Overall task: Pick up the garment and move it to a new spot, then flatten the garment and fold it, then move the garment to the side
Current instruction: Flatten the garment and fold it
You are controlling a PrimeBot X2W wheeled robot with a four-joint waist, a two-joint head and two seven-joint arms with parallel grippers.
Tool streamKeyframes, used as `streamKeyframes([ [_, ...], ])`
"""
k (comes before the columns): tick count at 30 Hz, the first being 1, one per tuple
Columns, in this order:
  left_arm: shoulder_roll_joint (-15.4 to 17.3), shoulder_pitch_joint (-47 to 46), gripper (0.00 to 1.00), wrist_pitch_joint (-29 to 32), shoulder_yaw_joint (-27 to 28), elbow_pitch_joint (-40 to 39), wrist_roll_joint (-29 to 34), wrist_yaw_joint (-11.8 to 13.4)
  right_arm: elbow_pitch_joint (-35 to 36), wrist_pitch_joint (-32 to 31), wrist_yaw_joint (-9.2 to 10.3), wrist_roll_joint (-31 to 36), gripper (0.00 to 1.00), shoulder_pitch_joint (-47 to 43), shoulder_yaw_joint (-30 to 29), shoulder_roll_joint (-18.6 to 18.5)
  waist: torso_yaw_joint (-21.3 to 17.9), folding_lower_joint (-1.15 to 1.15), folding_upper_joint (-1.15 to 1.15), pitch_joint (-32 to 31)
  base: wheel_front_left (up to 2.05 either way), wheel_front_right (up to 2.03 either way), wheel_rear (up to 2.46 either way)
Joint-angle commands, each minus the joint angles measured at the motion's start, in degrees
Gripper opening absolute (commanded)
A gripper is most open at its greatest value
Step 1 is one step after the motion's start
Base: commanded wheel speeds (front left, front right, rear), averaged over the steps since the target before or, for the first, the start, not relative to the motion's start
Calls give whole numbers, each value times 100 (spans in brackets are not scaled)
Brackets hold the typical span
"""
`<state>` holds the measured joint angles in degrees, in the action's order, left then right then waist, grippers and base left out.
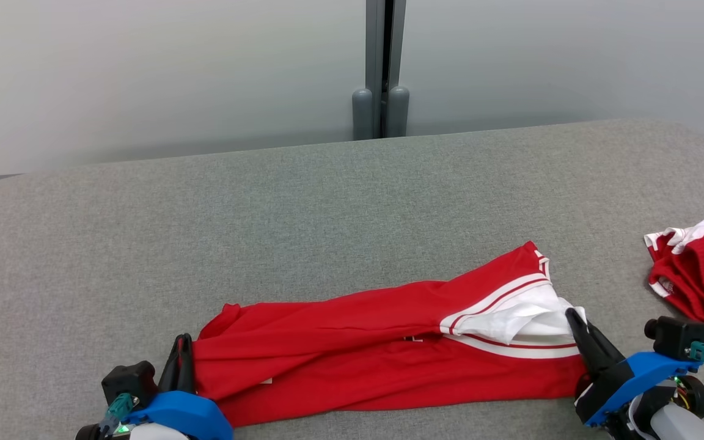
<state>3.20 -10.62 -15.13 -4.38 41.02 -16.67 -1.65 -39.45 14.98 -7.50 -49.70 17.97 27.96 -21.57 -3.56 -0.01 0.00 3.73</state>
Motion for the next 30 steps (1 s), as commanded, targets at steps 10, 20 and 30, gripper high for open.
streamKeyframes([
  [10,-18,326,100,1,82,-919,752,238,130,23,1,1118,100,-57,-905,329,-40,1,0,-140,0,0,0],
  [20,-27,858,100,1,-114,-1102,1005,284,-39,23,1,2313,100,-406,-1440,837,-62,1,0,-455,0,0,0],
  [30,-29,1013,100,1,-433,-1246,681,408,-186,22,1,2478,100,-360,-1663,976,-19,1,0,-368,0,0,0],
])
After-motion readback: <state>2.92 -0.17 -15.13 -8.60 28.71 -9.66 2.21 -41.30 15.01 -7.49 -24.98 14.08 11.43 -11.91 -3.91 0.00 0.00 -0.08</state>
